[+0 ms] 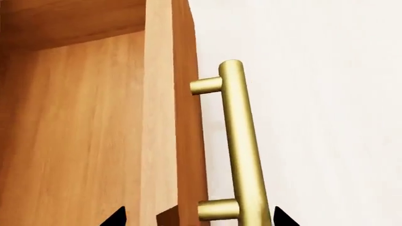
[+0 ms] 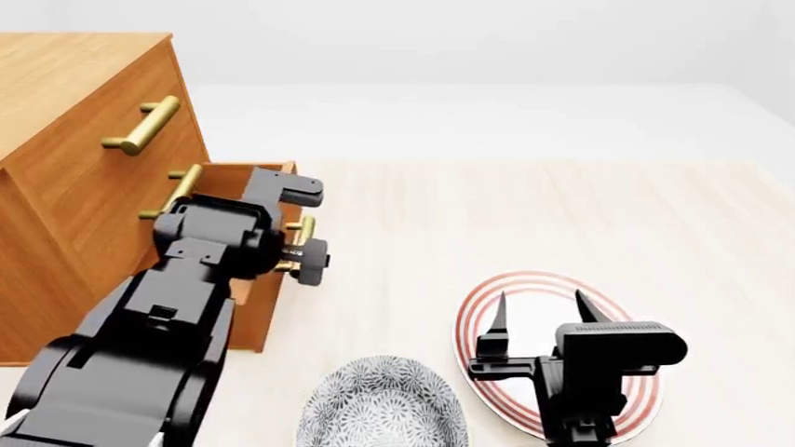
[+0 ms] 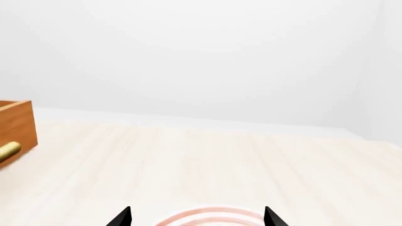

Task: Open the bottom drawer of the cabinet.

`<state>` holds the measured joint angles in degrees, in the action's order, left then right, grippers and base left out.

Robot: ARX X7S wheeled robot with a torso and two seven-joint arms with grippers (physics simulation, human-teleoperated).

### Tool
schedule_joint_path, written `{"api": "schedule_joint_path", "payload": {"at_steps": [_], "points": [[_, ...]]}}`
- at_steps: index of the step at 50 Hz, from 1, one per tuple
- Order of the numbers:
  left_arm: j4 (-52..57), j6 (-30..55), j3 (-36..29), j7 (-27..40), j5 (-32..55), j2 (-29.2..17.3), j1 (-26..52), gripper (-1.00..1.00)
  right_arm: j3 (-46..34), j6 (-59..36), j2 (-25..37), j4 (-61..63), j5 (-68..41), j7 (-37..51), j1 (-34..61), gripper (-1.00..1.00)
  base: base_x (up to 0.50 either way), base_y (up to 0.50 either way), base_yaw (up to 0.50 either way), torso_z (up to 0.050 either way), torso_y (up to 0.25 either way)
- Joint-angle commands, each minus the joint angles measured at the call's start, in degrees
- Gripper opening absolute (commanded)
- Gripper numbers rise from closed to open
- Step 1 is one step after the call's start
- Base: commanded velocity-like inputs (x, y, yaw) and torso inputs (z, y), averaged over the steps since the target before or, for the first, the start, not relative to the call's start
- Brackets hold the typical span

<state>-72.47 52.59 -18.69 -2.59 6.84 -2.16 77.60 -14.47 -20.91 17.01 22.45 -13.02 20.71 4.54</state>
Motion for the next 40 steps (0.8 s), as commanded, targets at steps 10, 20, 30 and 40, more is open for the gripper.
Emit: {"api": "schedule_joint_path", "payload": {"at_steps": [10,20,30,40], "points": [[25.59,14.82,-0.51,-19.84,2.67,-0.67,-8.14,1.00,-0.56,-0.67,0.29,0.30,-0.29,0.35,0.55,1.00,0.00,0.00,0.00,0.000,0.000],[22.03,11.93,-0.48,-21.85,5.08,0.98,-6.91,1.00,-0.46,-0.33,0.53,0.43,-0.42,0.63,0.30,1.00,0.00,0.00,0.00,0.000,0.000],[15.27,7.45,-9.99,-21.06,19.98,2.02,-4.22,1.00,-0.19,-0.25,0.87,0.74,-0.68,0.91,0.13,1.00,0.00,0.00,0.00,0.000,0.000],[21.72,8.17,-9.92,-17.72,24.40,0.02,-6.08,1.00,-0.23,-0.15,1.09,1.00,-0.76,1.17,-0.01,1.00,0.00,0.00,-0.01,0.000,0.000]]}}
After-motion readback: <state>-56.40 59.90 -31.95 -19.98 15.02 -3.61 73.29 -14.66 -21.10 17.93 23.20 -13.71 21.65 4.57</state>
